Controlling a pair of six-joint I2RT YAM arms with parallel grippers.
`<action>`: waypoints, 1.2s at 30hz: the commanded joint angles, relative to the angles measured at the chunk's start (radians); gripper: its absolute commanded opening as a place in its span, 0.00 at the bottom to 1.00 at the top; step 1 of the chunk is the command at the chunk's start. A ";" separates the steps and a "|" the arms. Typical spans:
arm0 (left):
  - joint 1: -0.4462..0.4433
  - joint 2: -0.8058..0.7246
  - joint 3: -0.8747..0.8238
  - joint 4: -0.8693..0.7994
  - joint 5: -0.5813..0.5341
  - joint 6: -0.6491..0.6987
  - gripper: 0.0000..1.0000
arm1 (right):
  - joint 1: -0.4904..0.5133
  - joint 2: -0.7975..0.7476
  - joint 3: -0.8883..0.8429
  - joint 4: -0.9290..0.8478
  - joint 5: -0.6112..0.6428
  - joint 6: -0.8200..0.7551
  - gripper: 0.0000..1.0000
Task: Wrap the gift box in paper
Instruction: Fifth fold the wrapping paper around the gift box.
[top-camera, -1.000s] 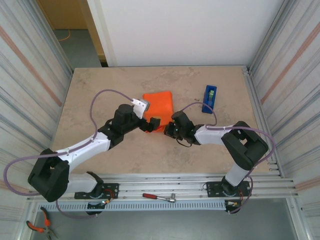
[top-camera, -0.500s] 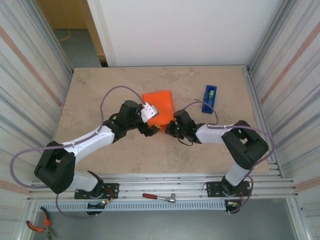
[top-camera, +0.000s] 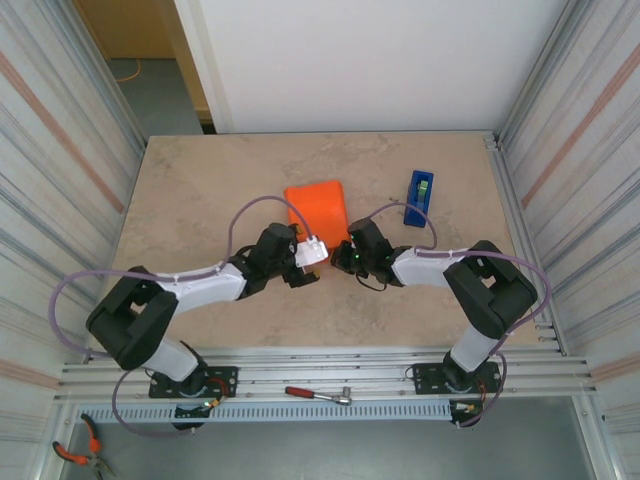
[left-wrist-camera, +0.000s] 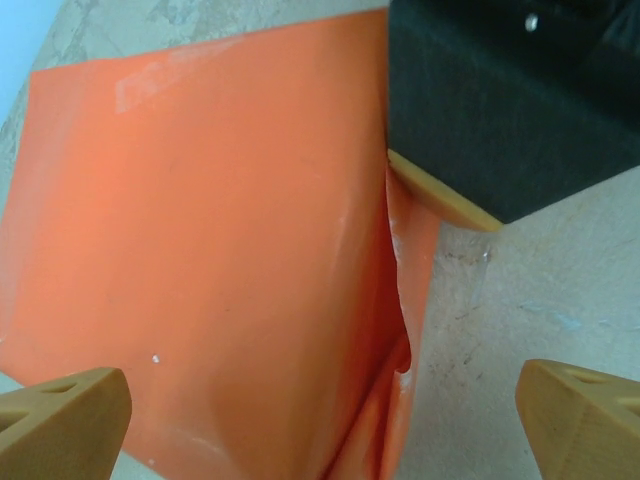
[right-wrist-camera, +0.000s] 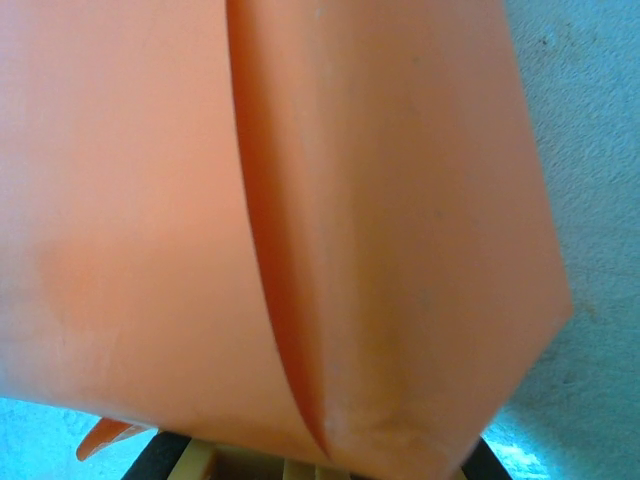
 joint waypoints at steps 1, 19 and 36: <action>-0.007 0.028 -0.001 0.116 -0.078 0.059 0.99 | -0.012 -0.023 0.021 -0.015 -0.008 -0.019 0.00; -0.017 0.132 0.026 0.183 -0.109 0.069 0.99 | -0.023 -0.024 0.022 -0.021 -0.015 -0.019 0.00; -0.010 0.145 0.129 -0.026 -0.051 0.018 0.59 | -0.028 -0.055 0.016 -0.039 -0.018 -0.021 0.00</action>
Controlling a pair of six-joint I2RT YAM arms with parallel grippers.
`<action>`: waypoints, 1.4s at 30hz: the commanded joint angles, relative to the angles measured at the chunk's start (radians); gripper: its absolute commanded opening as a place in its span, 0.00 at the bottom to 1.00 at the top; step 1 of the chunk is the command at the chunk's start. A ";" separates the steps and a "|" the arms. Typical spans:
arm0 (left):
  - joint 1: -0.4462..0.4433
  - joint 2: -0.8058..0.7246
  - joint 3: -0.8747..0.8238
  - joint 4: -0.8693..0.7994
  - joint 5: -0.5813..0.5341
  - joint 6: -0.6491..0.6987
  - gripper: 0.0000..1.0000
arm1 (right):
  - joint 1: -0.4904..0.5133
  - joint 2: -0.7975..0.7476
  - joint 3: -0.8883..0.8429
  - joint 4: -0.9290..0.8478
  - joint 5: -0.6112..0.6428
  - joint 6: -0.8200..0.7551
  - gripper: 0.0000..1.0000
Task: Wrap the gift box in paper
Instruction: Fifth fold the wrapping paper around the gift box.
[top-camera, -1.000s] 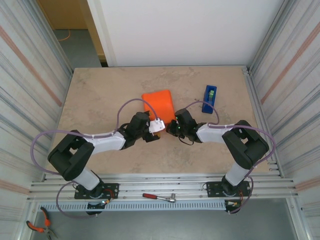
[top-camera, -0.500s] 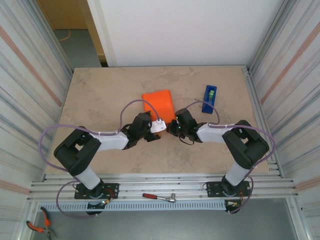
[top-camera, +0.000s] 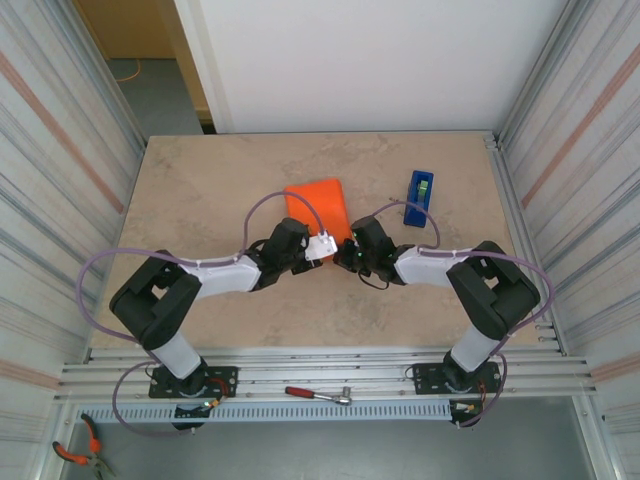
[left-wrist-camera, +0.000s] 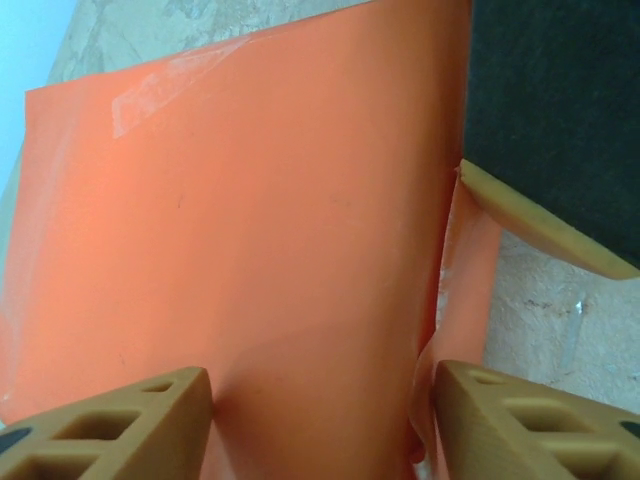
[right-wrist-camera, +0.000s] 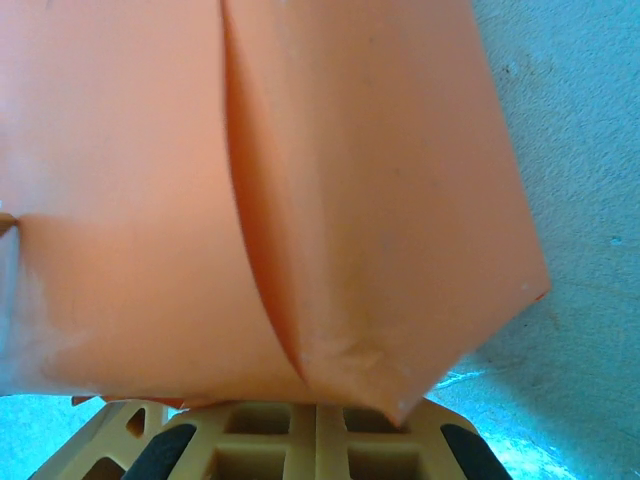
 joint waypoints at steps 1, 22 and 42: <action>0.001 0.010 0.030 -0.055 0.019 -0.017 0.58 | -0.009 -0.046 0.012 -0.023 -0.009 -0.021 0.00; 0.010 -0.008 0.037 -0.087 0.037 -0.051 0.58 | -0.013 -0.078 -0.090 0.039 -0.026 0.008 0.00; 0.016 -0.015 0.039 -0.110 0.044 -0.061 0.56 | -0.089 -0.165 -0.025 -0.043 -0.060 -0.020 0.00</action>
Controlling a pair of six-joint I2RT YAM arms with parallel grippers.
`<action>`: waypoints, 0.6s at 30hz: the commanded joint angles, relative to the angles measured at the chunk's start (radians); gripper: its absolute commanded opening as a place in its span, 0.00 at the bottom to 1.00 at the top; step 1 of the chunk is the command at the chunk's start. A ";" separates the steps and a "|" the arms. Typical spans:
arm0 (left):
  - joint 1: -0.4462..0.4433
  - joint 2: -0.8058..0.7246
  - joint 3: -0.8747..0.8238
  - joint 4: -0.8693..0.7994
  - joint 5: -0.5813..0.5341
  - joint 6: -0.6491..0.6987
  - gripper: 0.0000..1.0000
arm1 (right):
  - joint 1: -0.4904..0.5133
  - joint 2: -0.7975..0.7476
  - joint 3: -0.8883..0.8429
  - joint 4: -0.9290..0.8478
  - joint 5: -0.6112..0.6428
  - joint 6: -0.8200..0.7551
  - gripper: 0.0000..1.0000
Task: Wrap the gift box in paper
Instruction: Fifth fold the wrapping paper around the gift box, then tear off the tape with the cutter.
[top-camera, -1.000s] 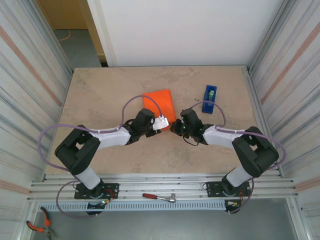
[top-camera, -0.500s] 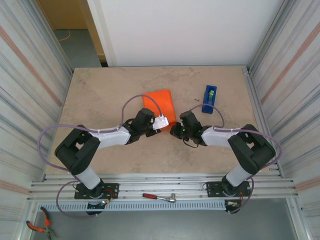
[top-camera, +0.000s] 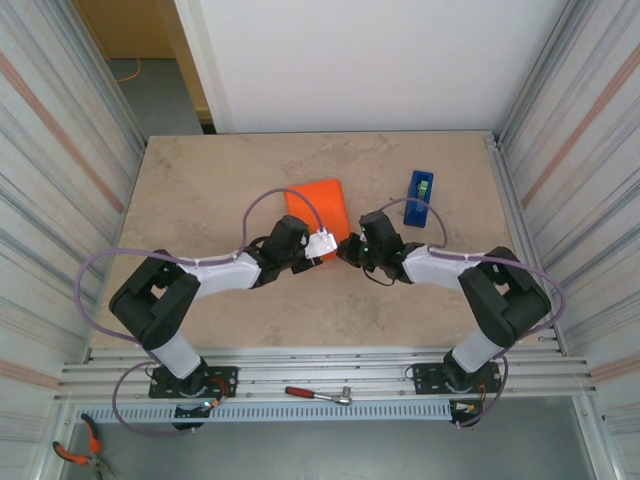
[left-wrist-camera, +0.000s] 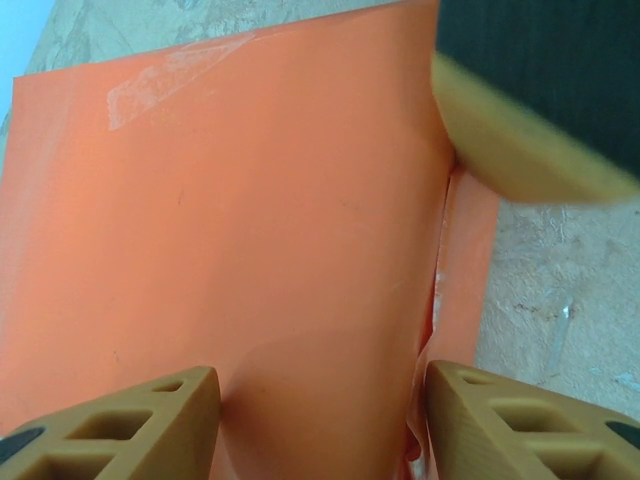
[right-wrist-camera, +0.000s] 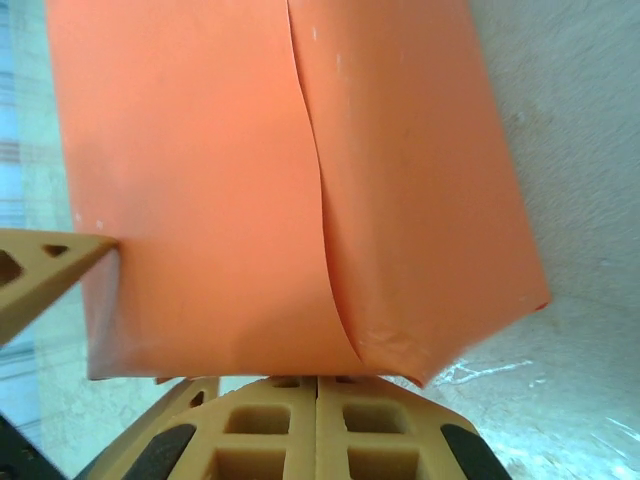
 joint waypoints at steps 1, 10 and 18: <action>0.009 -0.015 0.019 -0.065 0.019 -0.016 0.56 | -0.051 -0.111 -0.014 -0.053 -0.004 -0.026 0.00; 0.009 -0.021 0.017 -0.077 0.024 -0.025 0.54 | -0.371 -0.275 0.002 -0.234 -0.095 -0.111 0.07; 0.009 -0.016 0.025 -0.081 0.021 -0.024 0.54 | -0.669 -0.219 0.134 -0.305 -0.282 -0.173 0.52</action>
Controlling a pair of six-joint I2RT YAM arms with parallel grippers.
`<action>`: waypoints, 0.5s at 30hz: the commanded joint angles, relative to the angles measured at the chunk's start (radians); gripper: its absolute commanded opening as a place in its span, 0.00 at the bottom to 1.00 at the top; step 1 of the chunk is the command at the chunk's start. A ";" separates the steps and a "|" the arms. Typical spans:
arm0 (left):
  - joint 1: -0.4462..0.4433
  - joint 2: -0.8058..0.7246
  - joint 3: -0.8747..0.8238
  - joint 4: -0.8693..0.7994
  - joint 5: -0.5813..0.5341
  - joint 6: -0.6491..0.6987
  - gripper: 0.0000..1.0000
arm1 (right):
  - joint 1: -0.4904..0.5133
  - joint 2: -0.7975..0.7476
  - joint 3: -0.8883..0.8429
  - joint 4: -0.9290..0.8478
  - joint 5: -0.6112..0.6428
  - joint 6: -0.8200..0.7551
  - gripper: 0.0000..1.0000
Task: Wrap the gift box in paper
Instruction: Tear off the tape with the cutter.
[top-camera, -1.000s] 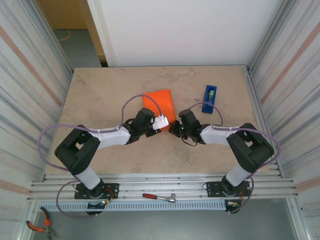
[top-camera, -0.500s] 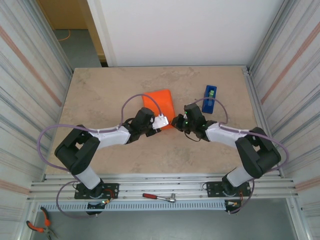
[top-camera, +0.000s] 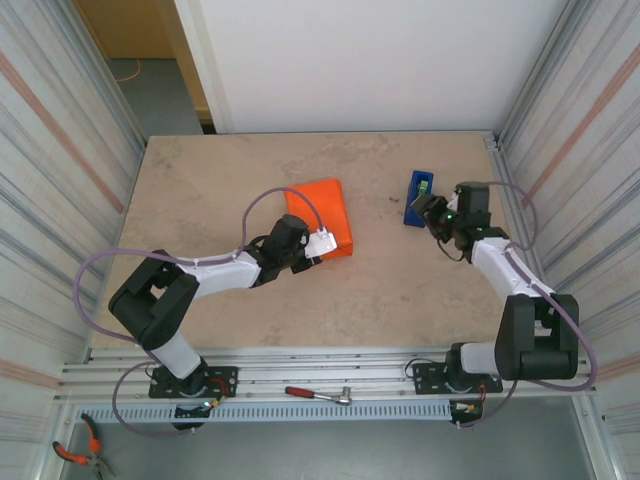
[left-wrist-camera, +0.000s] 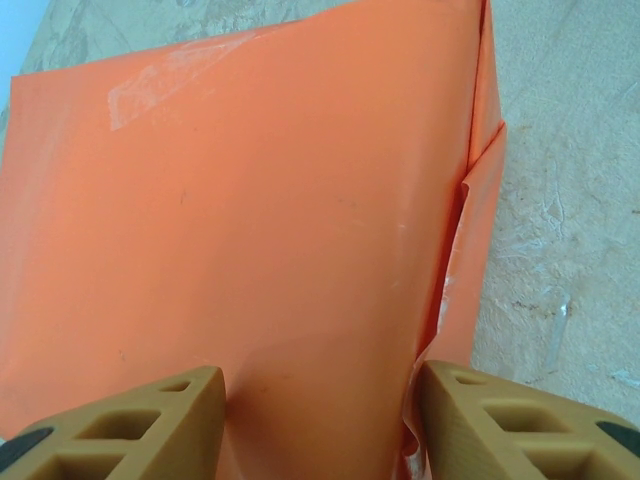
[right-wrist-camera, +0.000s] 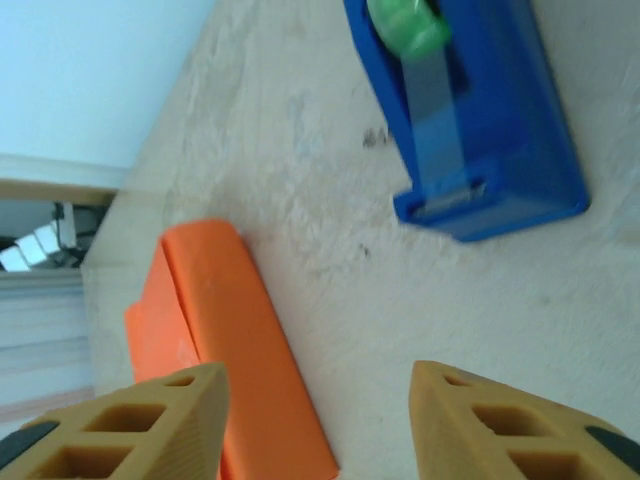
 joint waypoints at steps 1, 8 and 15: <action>0.007 -0.011 0.017 -0.062 0.018 -0.020 0.54 | -0.070 0.051 0.087 -0.048 -0.126 -0.049 0.52; 0.007 -0.008 0.021 -0.067 0.021 -0.021 0.53 | -0.158 0.222 0.191 -0.030 -0.212 -0.060 0.51; 0.007 -0.012 0.019 -0.072 0.017 -0.021 0.53 | -0.190 0.380 0.271 -0.012 -0.295 -0.086 0.45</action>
